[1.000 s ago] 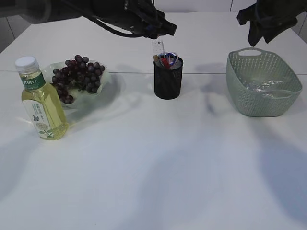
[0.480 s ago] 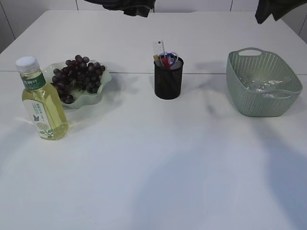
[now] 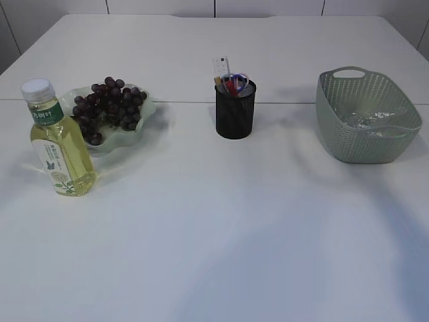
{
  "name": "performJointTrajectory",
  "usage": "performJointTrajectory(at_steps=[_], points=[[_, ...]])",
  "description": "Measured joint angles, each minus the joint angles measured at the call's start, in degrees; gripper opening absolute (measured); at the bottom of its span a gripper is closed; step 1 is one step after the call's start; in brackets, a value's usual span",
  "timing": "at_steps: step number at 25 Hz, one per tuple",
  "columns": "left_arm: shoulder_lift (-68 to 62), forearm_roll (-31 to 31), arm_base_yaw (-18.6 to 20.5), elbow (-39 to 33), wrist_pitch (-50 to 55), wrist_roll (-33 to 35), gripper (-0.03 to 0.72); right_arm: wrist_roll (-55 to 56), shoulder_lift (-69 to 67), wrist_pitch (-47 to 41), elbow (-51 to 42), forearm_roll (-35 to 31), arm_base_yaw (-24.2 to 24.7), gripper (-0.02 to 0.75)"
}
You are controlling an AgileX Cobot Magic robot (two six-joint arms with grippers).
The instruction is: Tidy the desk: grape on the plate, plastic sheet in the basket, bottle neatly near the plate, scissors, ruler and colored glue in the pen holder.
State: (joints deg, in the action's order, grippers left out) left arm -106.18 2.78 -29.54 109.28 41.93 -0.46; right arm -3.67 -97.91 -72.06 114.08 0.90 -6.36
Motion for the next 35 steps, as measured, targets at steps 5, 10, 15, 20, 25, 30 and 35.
performJointTrajectory(at_steps=[5, 10, 15, 20, 25, 30, 35], points=[[4.97, 0.26, 0.07, 0.0, 3.99, -1.11, 0.34, 1.15, 5.37, -0.13, -3.88, 0.0, 0.0, 0.433], [10.26, 0.06, 0.07, 0.0, 8.57, -1.51, 0.34, 1.84, 12.15, -0.24, -8.51, 0.0, 0.0, 0.44], [15.51, 0.06, 0.07, 0.0, 11.85, -1.88, 0.34, 1.93, 19.32, -0.37, -11.31, -0.9, 0.0, 0.441], [19.09, -0.06, 0.07, 0.11, 16.61, -1.93, 0.34, 1.97, 24.76, -0.57, -11.6, -4.87, 0.0, 0.441], [21.89, -0.06, 0.07, 0.2, 21.54, -1.93, 0.34, 0.96, 29.4, -0.71, -11.6, -7.78, 0.0, 0.441], [25.62, -0.06, 0.07, 0.2, 25.37, -1.93, 0.34, -1.08, 35.3, -0.71, -14.81, -8.15, 0.0, 0.441], [31.52, -2.24, 0.07, 0.23, 28.66, -1.93, 0.34, -2.59, 47.22, -0.71, -27.29, -8.15, 0.0, 0.441]])
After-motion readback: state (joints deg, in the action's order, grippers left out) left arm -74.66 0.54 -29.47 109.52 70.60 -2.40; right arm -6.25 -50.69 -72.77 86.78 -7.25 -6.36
